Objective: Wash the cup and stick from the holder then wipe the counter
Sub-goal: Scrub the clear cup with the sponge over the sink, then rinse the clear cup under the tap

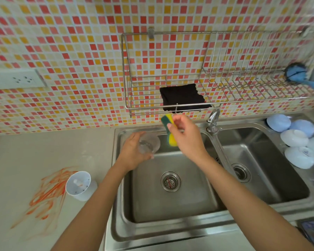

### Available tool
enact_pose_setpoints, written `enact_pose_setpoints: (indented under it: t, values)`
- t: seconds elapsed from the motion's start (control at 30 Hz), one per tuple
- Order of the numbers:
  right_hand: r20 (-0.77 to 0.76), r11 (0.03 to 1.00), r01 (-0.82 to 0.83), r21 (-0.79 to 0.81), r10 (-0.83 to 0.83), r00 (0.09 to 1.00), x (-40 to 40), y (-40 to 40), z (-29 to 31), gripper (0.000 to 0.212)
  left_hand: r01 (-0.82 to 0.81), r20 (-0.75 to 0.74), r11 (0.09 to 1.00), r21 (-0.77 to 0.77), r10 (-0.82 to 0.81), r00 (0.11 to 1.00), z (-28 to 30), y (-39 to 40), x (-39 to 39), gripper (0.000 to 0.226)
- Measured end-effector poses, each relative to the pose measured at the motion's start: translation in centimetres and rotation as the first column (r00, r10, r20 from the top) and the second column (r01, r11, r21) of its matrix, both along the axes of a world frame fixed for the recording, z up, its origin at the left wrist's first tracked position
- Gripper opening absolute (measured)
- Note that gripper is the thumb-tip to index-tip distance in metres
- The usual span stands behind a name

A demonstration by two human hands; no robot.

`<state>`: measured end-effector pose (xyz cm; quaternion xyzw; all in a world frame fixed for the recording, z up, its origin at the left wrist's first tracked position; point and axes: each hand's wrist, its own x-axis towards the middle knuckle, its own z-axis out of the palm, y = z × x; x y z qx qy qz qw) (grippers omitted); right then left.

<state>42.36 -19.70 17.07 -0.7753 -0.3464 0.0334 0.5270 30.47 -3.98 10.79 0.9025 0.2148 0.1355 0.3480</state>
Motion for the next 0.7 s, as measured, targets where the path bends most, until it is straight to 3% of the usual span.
enact_pose_setpoints:
  t: [0.17,0.3,0.53,0.63,0.7]
  values:
    - [-0.087,0.983,0.049,0.176,-0.034,0.996,1.2,3.6,5.6,0.005,0.023,0.0,0.999,-0.03,-0.023,1.0,0.3,0.3,-0.7,0.091]
    - [-0.114,0.979,0.103,0.178,-0.084,0.99,2.7,7.0,7.3,0.003,0.047,0.032,0.998,-0.041,-0.046,0.998,0.0,0.8,-1.1,0.088]
    - [-0.059,0.98,0.156,-0.126,-0.164,0.985,5.7,12.1,6.5,0.019,0.026,-0.001,0.997,-0.066,-0.026,1.0,-0.4,1.7,-1.2,0.093]
    - [-0.01,0.952,0.143,-0.272,-0.151,0.988,6.5,13.1,5.6,0.014,0.023,0.002,0.995,-0.093,-0.023,1.0,-0.6,1.8,-1.4,0.093]
    - [0.059,0.924,0.14,-0.356,-0.128,0.99,7.0,13.5,5.2,0.028,0.016,-0.001,0.993,-0.114,-0.016,1.0,-0.7,1.6,-1.6,0.093]
